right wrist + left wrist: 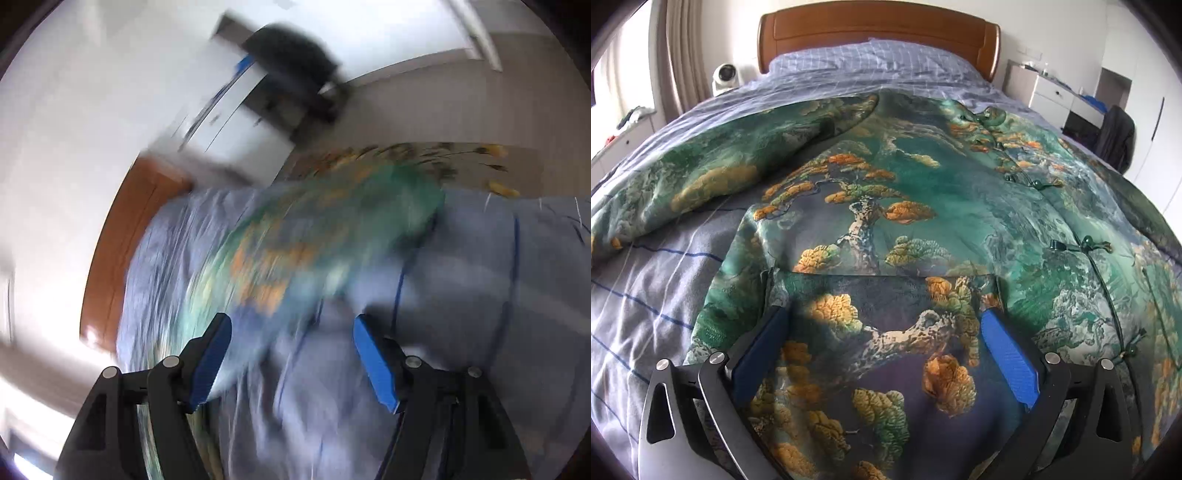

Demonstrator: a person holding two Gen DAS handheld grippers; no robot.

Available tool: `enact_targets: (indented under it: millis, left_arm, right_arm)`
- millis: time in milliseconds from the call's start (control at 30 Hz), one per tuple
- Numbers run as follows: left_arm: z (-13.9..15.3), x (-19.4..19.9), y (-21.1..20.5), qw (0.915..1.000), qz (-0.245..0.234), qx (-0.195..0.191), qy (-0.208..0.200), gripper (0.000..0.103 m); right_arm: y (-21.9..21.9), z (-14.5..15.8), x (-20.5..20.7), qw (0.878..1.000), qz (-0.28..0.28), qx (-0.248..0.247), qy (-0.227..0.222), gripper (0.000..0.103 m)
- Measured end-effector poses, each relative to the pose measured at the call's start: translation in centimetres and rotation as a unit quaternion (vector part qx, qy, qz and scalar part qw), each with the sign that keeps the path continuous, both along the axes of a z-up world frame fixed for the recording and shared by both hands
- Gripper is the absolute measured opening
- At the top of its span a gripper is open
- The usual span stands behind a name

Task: Fold large clothes

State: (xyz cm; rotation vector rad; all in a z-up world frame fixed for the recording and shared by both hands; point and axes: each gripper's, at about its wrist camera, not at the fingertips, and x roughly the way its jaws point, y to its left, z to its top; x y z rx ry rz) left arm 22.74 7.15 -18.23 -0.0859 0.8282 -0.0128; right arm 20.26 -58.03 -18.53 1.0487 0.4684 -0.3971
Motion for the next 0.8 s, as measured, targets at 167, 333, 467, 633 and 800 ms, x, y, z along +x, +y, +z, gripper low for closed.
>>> enact_targets:
  millis: [167,333,467,633,800]
  left_arm:
    - [0.1,-0.1,0.1,1.0000,-0.002,0.001,0.000,0.103]
    - [0.2,0.0,-0.1,1.0000,-0.001,0.000,0.002,0.103]
    - [0.9,0.4,0.0,0.9999,0.001,-0.004,0.016,0.103]
    - [3.2,-0.4,1.8,0.9973,0.012,-0.068,0.024,0.102]
    - [5.0,-1.2,3.5,0.9944,0.011,-0.103,0.016,0.102]
  right_arm:
    - [-2.5,-0.1,2.5,0.998,-0.065,0.014,0.000,0.021]
    - [2.5,7.2,4.3,0.992,0.042,-0.122,-0.016,0.012]
    - [10.7,14.0,6.0,0.964,0.163,-0.197,-0.070,0.011]
    - [23.1,17.5,9.5,0.919,0.293,-0.249,-0.088,0.011]
    - [33.9,13.3,13.4,0.878,0.387,-0.277,-0.044,0.011]
